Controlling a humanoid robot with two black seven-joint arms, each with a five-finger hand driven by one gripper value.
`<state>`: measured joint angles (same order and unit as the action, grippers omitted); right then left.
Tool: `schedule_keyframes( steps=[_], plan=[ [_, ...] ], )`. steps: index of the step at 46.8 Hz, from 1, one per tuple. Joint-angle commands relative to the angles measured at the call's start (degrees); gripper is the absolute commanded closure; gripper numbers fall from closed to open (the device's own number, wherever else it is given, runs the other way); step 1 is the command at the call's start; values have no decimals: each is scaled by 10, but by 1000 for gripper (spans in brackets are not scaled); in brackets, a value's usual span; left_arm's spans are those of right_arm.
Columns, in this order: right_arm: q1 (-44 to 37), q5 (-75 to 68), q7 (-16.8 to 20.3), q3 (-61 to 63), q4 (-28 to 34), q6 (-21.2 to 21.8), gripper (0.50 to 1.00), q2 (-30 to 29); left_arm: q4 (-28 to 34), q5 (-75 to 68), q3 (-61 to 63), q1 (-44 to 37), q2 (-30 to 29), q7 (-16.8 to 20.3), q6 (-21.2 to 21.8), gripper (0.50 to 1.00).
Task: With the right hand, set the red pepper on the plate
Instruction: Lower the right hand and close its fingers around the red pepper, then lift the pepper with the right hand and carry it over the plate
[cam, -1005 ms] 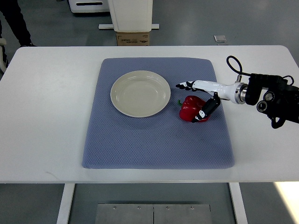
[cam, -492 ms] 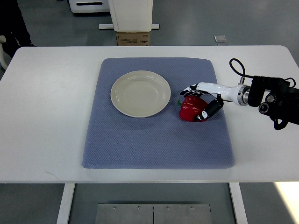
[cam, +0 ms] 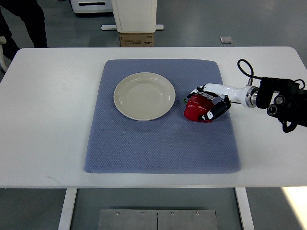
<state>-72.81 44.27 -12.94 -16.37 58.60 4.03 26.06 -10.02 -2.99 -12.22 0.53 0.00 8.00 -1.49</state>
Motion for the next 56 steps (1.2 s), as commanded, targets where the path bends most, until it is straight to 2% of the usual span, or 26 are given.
schedule_keyframes(
  steps=[1, 13, 45, 49, 56],
  plan=[
    [-11, -1, 0, 2, -1, 0, 1000, 1, 0, 0, 0, 0, 0, 0, 0, 500],
    [-51, -9, 5, 5, -21, 1, 1000, -11, 0, 0, 0, 0, 0, 0, 0, 500],
    [-109, -52, 20, 5, -168, 2, 1000, -239, 0, 0, 0, 0, 0, 0, 0, 500],
    [-112, -52, 25, 5, -172, 2, 1000, -259, 0, 0, 0, 0, 0, 0, 0, 500],
    [-119, -53, 26, 5, -193, 2, 1000, -261, 0, 0, 0, 0, 0, 0, 0, 500]
  ],
)
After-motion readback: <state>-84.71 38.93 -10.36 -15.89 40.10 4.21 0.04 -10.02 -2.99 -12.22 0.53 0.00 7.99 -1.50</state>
